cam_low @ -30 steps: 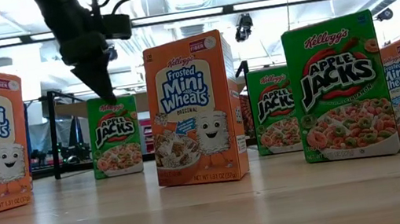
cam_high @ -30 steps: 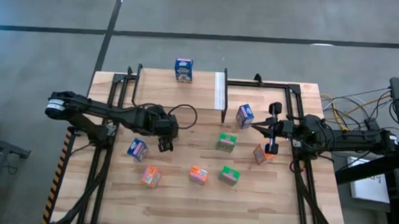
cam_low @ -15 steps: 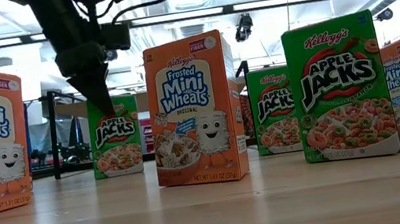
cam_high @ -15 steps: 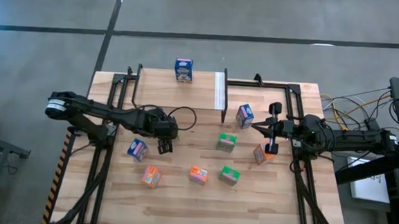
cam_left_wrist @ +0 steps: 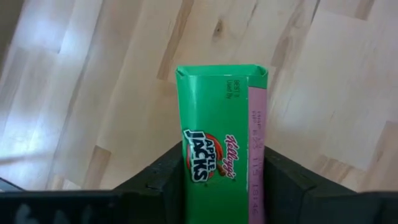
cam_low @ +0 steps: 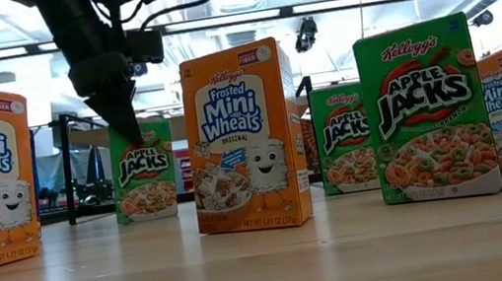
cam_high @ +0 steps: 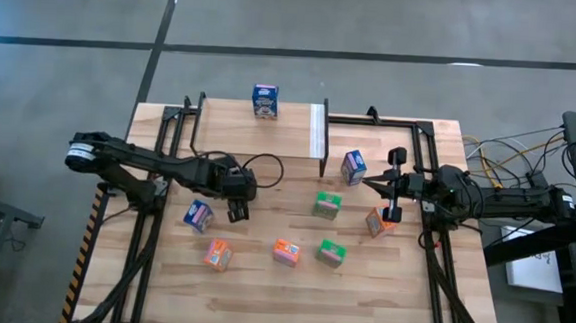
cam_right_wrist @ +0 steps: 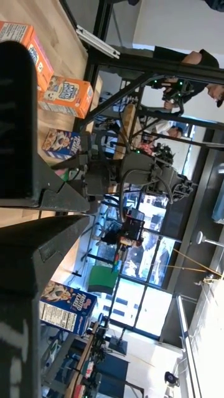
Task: Stack cereal on shelf
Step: Put the top left green cereal box on the shelf
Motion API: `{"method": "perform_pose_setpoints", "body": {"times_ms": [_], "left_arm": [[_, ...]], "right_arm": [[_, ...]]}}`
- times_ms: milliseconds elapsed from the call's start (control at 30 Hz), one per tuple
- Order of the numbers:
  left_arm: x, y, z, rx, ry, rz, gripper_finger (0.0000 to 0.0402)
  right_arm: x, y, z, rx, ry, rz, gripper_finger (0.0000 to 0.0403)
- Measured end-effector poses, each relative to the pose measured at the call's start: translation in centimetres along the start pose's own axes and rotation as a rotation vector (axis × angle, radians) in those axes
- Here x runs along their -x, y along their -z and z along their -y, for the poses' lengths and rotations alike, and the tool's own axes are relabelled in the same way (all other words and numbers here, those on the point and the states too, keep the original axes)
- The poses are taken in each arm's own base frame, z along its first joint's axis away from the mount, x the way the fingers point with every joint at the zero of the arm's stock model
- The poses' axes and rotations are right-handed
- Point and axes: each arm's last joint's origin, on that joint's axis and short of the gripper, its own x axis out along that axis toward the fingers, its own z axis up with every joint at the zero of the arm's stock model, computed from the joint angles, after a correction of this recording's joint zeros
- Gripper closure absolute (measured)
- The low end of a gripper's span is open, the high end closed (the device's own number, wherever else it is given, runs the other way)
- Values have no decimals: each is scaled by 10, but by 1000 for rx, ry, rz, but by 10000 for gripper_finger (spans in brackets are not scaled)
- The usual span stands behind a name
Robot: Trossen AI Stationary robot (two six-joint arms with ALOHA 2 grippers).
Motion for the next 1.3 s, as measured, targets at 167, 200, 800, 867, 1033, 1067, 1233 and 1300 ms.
{"method": "perform_pose_setpoints", "body": {"times_ms": [167, 200, 800, 867, 1033, 1067, 1233, 1300], "left_arm": [[6, -5, 1, -1, 42, 0, 259], [9, -7, 1, -5, 47, 9, 259], [95, -59, -16, -236, 130, 153, 260], [103, -61, -23, -248, 118, 148, 260], [116, -63, -44, -309, 84, 100, 260], [119, -64, -48, -318, 77, 96, 260], [131, -69, -68, -357, 46, 106, 260], [134, -70, -77, -375, 31, 100, 260]], "right_arm": [[0, 0, 0, 0, -1, -5, 390], [0, 0, 0, 0, -2, -6, 390], [0, 1, 0, -8, -3, -12, 390], [0, 1, 0, -8, -3, -13, 390], [0, 1, 0, -8, -3, -13, 390], [0, 1, 0, -9, -3, -12, 390], [0, 1, 0, -16, -3, -13, 390], [0, 1, 0, -17, -4, -15, 390]]}}
